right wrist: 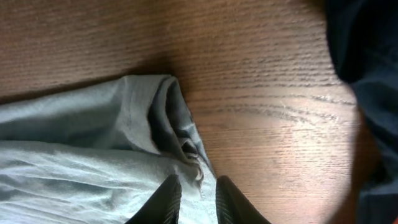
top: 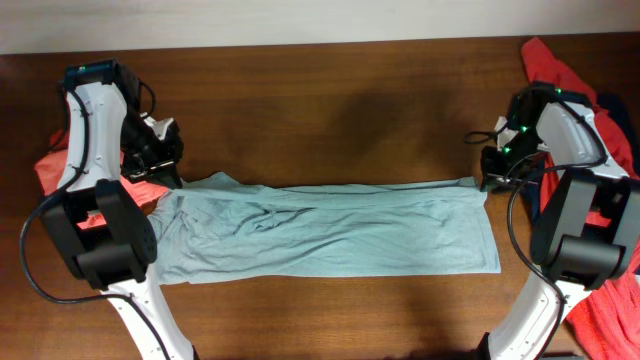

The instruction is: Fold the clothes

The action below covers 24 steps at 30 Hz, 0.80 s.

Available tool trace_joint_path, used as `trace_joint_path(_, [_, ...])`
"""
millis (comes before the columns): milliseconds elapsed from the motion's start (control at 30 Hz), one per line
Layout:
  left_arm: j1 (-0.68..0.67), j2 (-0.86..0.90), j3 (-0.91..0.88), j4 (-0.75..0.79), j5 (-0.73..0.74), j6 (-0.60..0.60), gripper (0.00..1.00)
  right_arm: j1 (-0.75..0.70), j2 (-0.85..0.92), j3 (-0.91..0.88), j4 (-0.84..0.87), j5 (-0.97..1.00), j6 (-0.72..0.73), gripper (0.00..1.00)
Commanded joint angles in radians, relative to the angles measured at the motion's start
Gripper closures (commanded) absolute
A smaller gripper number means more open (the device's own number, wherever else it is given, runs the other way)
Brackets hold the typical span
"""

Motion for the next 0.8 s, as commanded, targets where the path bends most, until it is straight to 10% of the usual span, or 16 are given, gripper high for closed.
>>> trace_joint_path(0, [-0.003,-0.026,0.006,-0.002,-0.011,-0.013,1.00,-0.002,-0.021,-0.018,0.000,-0.016,0.003,0.75])
trace_joint_path(333, [-0.003,-0.026,0.006,-0.002,-0.011,-0.013,1.00,-0.002,-0.021,-0.023,0.000,-0.036,0.000,0.96])
trace_joint_path(767, [-0.003,-0.026,0.006,0.000,-0.012,-0.013,1.00,-0.005,-0.021,-0.022,-0.159,-0.038,0.000,0.96])
